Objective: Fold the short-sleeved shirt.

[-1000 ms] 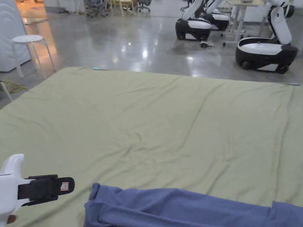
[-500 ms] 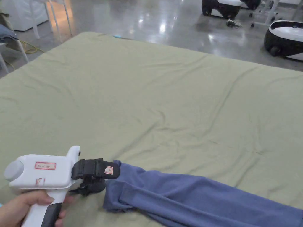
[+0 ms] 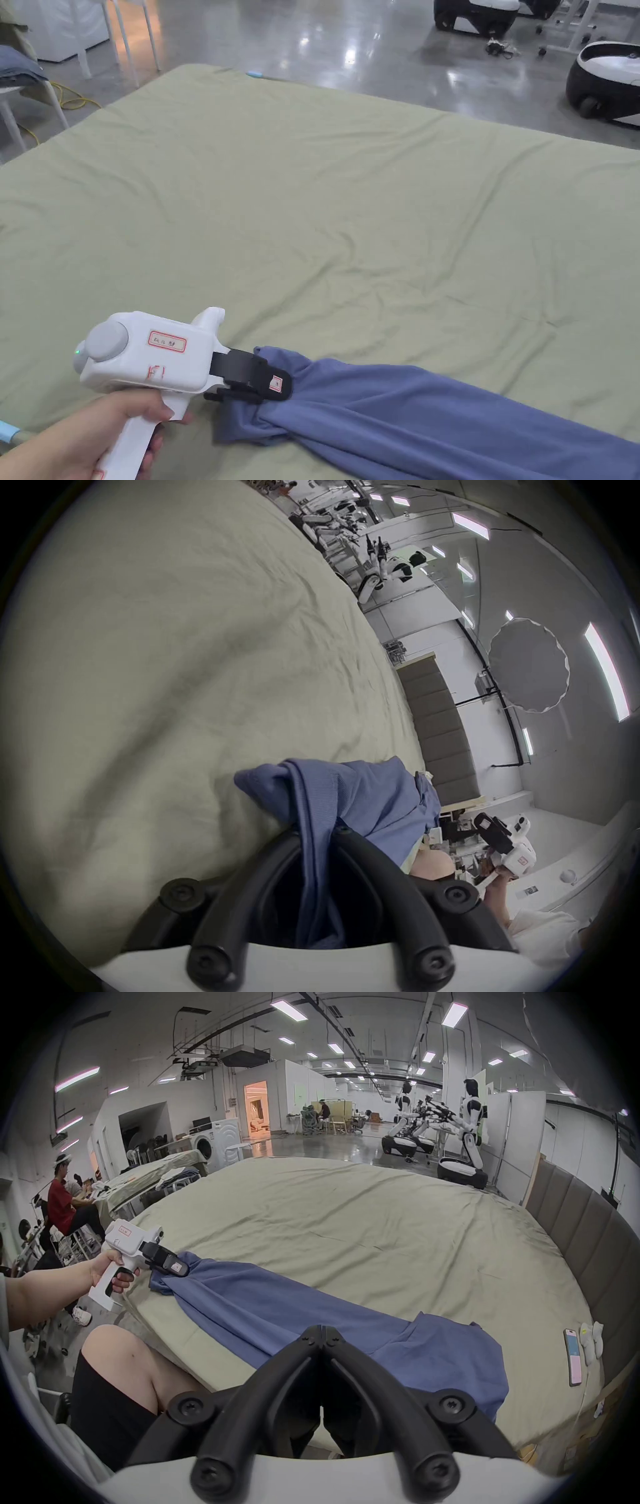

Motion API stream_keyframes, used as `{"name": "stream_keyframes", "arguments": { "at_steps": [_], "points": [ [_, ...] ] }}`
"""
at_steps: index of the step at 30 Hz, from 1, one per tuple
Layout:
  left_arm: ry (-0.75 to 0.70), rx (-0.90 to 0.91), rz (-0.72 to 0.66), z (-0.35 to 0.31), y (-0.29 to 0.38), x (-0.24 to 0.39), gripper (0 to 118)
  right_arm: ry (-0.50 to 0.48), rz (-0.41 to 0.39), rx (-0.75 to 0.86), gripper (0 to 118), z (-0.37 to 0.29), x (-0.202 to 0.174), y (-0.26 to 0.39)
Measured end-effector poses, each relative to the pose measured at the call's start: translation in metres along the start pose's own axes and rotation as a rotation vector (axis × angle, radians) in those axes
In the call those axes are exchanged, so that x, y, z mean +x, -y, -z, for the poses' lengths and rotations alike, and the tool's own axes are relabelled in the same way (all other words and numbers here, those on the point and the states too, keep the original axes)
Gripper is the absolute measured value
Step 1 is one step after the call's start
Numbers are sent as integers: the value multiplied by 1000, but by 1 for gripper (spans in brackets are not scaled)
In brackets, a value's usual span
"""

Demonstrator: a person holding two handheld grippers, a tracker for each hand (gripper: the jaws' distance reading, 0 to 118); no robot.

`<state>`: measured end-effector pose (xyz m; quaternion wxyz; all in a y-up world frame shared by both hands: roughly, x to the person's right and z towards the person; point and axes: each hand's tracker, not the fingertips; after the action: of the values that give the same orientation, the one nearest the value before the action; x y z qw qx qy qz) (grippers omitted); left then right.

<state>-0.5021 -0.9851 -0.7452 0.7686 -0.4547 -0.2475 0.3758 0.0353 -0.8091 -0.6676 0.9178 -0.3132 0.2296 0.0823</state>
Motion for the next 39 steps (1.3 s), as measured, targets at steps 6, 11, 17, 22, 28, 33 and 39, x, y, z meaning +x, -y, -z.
{"name": "stream_keyframes", "arguments": {
  "at_steps": [6,11,17,22,28,33,39],
  "points": [
    [-8,51,-3,-18,-4,21,4,-13,32,28,0,-17,9,8],
    [-139,36,23,-54,-10,26,4,0,19,47,0,-29,16,13],
    [-427,78,-86,-115,-18,39,4,-32,54,91,0,-43,33,22],
    [-527,46,93,-114,-16,134,4,-16,-4,101,0,-32,39,31],
    [-525,-50,244,-60,-10,226,4,-71,47,143,0,-32,48,43],
    [-516,-107,275,14,-6,257,4,-111,42,181,0,-51,60,48],
    [-514,-158,231,115,2,254,5,-78,30,195,0,-85,85,64]
  ]
}}
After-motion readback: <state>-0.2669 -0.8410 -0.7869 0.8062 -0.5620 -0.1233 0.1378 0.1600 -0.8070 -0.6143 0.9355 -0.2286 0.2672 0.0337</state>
